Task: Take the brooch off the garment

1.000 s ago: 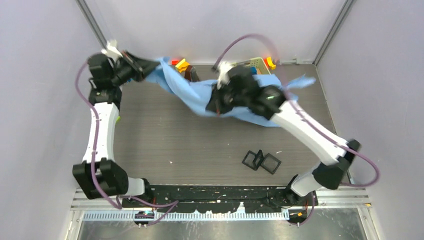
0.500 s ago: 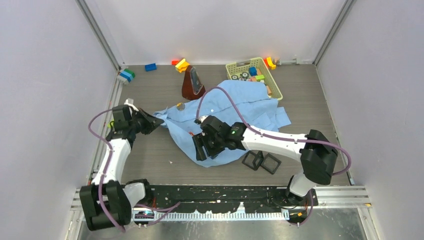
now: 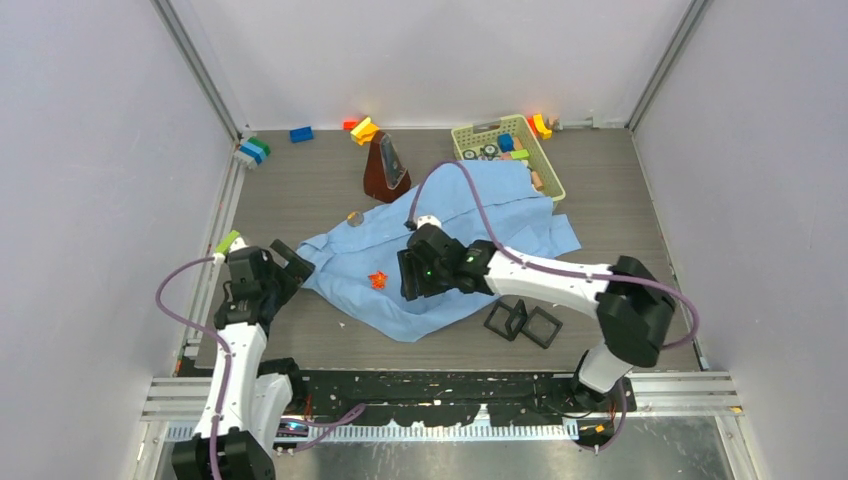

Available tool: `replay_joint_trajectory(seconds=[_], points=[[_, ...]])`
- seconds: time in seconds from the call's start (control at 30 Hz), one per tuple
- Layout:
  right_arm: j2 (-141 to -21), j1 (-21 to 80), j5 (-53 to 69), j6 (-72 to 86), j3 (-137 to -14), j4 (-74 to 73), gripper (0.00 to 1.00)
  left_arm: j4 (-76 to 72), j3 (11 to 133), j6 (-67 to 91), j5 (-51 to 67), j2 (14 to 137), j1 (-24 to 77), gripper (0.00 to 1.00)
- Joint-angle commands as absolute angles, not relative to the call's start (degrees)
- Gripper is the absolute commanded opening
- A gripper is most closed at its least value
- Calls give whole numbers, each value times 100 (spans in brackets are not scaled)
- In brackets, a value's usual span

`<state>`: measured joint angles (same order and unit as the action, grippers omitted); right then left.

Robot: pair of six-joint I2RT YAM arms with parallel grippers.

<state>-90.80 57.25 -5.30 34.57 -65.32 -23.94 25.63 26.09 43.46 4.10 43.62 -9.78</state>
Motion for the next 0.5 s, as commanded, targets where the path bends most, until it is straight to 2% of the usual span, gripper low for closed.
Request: replay_joint_trajectory(seconds=[0.0, 0.03, 0.07, 0.13, 0.2, 0.33, 0.4, 0.47], points=[[-9832, 6009, -91, 3815, -6401, -1719, 54, 2319, 2999, 3622, 1134, 4092, -1011, 89], [-9939, 6101, -85, 3841, -6391, -1603, 52, 2204, 3057, 3489, 1598, 4084, -1003, 83], [-10140, 6140, -81, 3896, -6368, -1549, 45, 2119, 3115, 3412, 1971, 4099, -982, 77], [-10367, 6233, -79, 3974, -6318, -1404, 37, 2151, 3334, 3326, 2117, 4168, -859, 74], [-10491, 6277, -77, 4073, -6189, -1213, 35, 2198, 3631, 3079, 2000, 4401, -553, 72], [-10437, 6284, -145, 4151, -5819, -1059, 33, 2395, 4190, 2879, 1898, 5310, 375, 73], [-10269, 6284, -302, 4123, -5694, -1201, 36, 2290, 4319, 2925, 1793, 5787, 945, 74], [-9859, 6284, -556, 4066, -5597, -1462, 46, 2099, 4373, 2971, 1683, 6263, 1425, 76]])
